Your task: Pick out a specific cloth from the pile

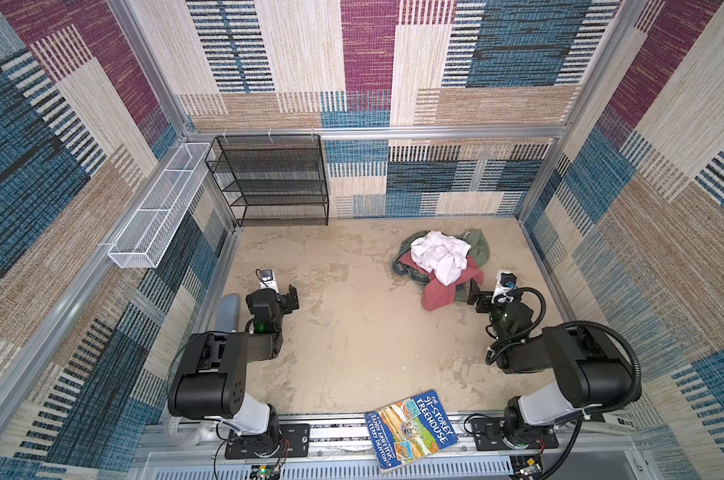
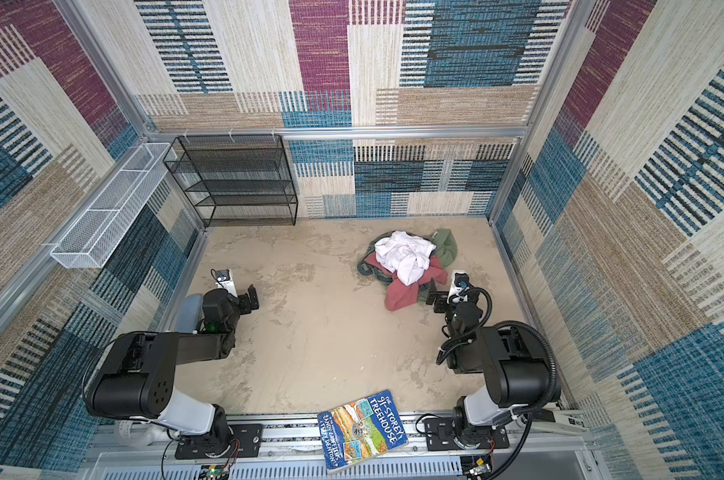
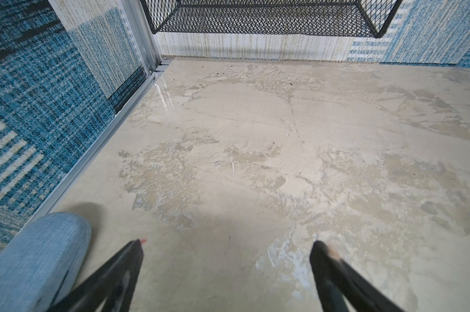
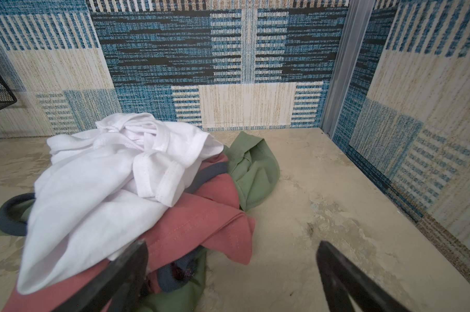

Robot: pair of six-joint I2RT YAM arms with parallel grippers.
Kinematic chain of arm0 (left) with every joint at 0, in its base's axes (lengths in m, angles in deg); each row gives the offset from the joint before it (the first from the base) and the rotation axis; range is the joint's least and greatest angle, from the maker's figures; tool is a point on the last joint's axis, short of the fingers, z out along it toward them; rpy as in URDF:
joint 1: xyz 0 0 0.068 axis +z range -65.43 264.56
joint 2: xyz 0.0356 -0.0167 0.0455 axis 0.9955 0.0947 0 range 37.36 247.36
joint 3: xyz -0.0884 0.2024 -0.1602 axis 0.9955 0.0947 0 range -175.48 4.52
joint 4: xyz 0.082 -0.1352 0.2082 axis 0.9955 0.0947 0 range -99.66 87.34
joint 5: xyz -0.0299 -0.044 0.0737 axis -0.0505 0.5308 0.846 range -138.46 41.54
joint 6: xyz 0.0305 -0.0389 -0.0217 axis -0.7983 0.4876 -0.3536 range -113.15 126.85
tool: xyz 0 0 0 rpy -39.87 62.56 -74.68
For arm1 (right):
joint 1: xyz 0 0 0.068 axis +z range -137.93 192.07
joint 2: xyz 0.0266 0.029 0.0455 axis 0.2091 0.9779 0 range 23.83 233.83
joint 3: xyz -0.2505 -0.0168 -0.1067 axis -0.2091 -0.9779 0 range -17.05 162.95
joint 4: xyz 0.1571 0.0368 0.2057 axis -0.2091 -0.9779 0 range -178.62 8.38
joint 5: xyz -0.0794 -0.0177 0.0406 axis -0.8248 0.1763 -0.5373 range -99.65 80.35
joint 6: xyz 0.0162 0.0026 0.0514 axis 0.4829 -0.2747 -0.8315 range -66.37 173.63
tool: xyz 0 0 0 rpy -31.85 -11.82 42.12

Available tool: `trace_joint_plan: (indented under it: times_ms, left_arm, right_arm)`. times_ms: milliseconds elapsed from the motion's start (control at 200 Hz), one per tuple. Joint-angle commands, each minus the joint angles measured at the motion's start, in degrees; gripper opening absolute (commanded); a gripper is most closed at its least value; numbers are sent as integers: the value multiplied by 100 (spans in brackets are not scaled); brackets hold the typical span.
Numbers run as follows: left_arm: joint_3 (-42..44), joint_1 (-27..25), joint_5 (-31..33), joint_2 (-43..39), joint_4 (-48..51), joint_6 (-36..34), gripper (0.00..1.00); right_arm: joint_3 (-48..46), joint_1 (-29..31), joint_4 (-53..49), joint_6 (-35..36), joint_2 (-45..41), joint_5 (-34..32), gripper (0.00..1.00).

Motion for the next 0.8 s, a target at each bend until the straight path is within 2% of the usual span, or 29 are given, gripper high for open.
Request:
trace_joint_plan:
  times_ms: [0,50,100,140,245,336,441,621,671,751,796]
  left_arm:
    - [-1,3,-19,-22,-127,17,84]
    - [-46,-3,62,-103,-24,6,79]
    - [-282,-40,166,-434,694,7,70]
    - [-487,-93,522,-795,1519,140,69]
    - [-589,-146,489,-1620,2202,389,67]
    - [-728,-401,551,-2037,2591,461,66]
    - [-1246,-573,686,-2163,3555,808,66]
    - [-2100,-750,517,-1850,4976,1674,65]
    - [-2233,-769,405,-1752,5167,1887,65]
    - [-2440,-783,182,-1594,5481,2076,65]
    - [-2509,-792,58,-1511,5603,2156,64]
  right_arm:
    - [25,1,225,69,-47,66,96]
    - [167,2,-169,115,-265,128,86]
    - [462,34,-1051,72,-607,-61,78]
    - [720,65,-1680,1,-892,-238,75]
    - [1078,495,-2506,-57,-1501,-565,73]
    - [1675,1062,-3402,121,-1644,-851,73]
    - [2529,1572,-4590,-9,-1479,-682,71]
    - [3675,2444,-5748,-342,-733,-198,66]
    - [3940,2655,-5928,-384,-450,-146,63]
    - [4400,2846,-6240,-521,-9,48,52]
    - [4605,2942,-6362,-576,251,120,50]
